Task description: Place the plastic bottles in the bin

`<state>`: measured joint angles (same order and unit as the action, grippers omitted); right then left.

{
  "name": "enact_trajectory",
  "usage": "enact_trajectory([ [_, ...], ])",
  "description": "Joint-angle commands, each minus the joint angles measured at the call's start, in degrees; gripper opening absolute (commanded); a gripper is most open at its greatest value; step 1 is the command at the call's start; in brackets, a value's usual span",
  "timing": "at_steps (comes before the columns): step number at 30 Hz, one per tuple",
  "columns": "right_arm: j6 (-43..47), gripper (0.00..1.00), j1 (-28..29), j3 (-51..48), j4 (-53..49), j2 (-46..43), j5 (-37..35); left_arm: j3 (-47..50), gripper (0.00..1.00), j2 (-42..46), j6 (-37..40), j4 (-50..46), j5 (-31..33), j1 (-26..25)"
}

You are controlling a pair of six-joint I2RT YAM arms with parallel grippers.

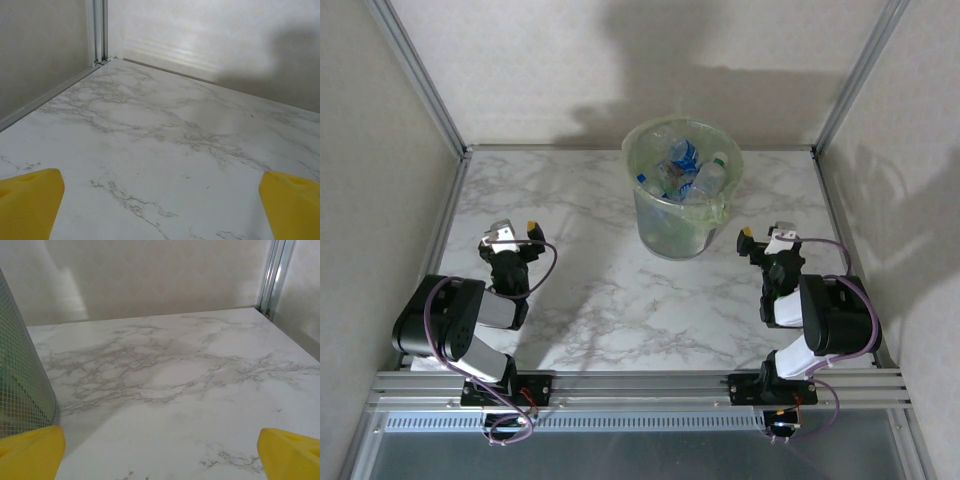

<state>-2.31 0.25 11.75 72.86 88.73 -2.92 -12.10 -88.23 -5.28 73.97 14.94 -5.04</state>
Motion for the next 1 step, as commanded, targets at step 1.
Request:
enact_trajectory([
  [1,0.59,0.99,-0.16,0.56,1.71,0.04,0.61,-0.13,0.99,-0.21,0.71,1.96,0.05,-0.09],
])
